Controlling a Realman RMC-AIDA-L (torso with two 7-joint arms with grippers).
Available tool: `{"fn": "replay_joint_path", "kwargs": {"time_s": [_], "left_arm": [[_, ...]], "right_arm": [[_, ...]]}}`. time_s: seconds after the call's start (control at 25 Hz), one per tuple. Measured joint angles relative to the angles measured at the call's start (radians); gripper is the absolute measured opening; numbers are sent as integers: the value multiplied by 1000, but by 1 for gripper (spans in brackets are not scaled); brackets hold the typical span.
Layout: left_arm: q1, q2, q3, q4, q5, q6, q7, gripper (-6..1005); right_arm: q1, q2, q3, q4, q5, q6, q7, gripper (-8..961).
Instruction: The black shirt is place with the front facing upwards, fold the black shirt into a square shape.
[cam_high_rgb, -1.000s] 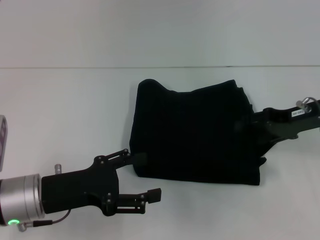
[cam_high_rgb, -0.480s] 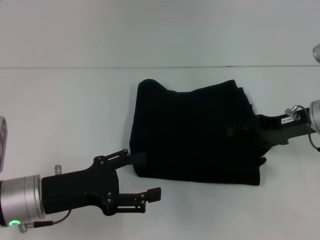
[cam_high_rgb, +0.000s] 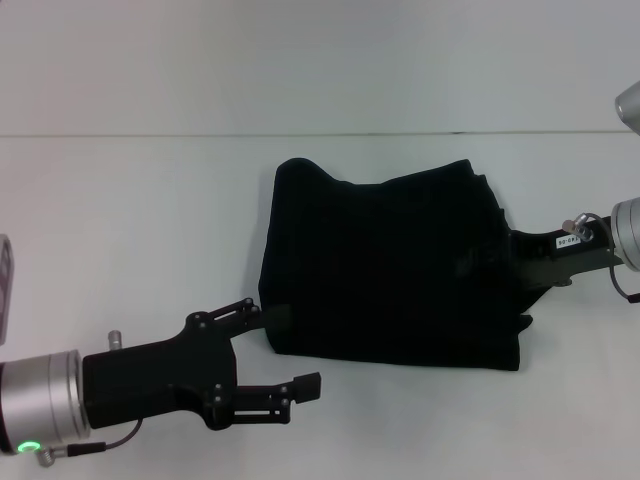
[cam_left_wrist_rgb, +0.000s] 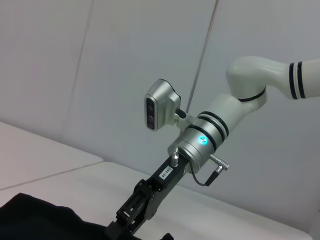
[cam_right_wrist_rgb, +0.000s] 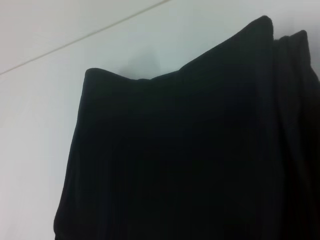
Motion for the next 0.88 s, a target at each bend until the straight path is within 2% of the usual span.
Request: {"fn": "replay_joint_path", "kwargs": {"time_s": [0.24,0.68,0.88], "left_arm": [[0,0,-6,-7,-4,0,3,949],[-3,2,-5,-8,-8,4,3,949],[-3,0,-5,-8,-8,3,3,949]], "right_arm": [[2,0,0,5,-1,11,0,537],[0,1,-2,7,-5,16,0,85],[-8,1,1,2,-2,16,-9,65]]}}
